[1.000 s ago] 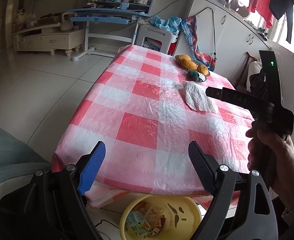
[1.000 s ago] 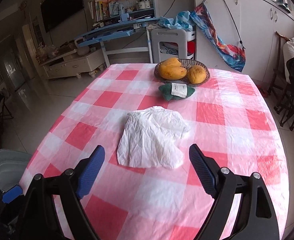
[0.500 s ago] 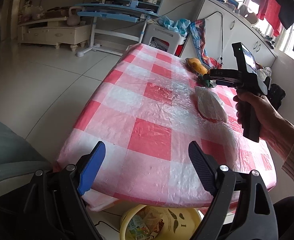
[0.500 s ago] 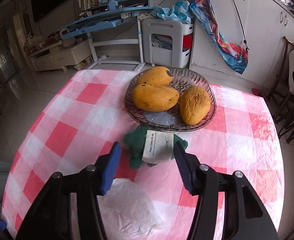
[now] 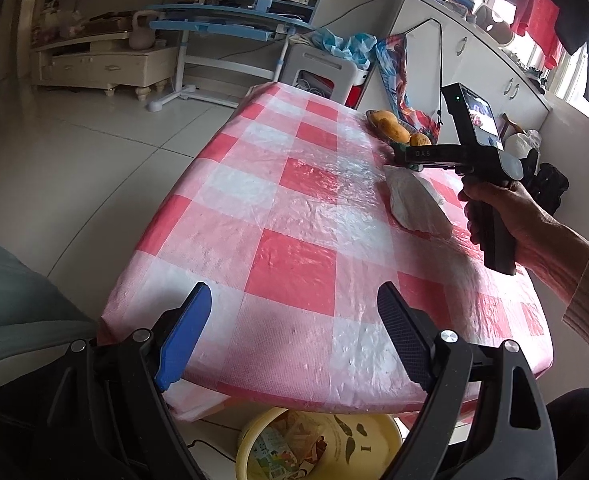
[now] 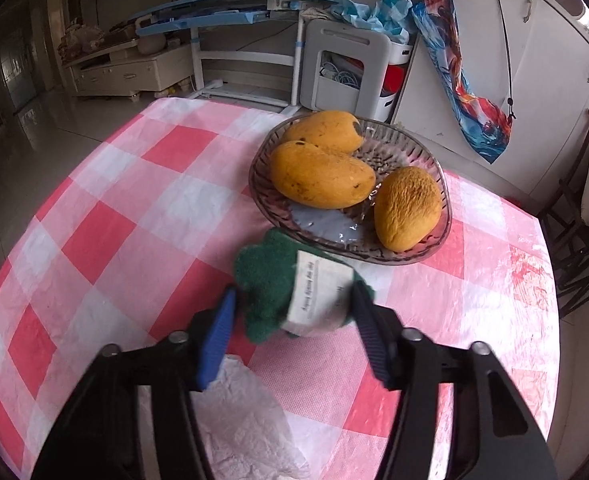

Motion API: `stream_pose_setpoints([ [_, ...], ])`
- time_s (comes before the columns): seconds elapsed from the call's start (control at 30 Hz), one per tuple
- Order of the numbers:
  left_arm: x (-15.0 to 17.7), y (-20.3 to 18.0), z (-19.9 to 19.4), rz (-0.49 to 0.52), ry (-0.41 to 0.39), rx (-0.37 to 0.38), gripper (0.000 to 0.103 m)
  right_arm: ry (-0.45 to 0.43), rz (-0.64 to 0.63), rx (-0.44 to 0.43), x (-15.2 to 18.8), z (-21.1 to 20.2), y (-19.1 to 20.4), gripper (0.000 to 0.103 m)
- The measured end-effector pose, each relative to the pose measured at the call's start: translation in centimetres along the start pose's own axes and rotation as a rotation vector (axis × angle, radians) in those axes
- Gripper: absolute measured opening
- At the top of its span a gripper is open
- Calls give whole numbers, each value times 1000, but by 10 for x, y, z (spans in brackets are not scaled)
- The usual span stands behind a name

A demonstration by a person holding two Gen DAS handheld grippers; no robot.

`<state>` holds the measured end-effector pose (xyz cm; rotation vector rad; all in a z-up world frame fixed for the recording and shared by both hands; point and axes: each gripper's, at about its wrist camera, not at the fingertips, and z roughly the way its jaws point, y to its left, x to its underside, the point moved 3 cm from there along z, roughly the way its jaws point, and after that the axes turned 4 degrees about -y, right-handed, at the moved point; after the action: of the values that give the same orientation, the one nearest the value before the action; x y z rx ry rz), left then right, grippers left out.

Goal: Collect trash
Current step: 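Move the right tool to the table and grasp the green labelled item, then grasp the white plastic bag with the left tool while the right holds the green item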

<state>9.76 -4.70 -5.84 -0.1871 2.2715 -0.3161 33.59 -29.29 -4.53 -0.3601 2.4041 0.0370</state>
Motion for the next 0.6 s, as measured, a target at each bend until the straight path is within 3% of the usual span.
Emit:
stream_pose_setpoints([
  [0.1, 1, -2, -1, 10, -5, 1, 82, 3, -20, -14, 6, -6, 2, 40],
  [0.33, 2, 2, -3, -3, -7, 5, 82, 23, -83, -106, 42, -40, 34, 38],
  [0.5, 7, -8, -6, 24, 0, 35, 82, 42, -30, -242, 74, -75, 57, 38],
  [0.6, 11, -18, -6, 58, 22, 66, 82, 16, 25, -274, 80, -94, 55, 38],
])
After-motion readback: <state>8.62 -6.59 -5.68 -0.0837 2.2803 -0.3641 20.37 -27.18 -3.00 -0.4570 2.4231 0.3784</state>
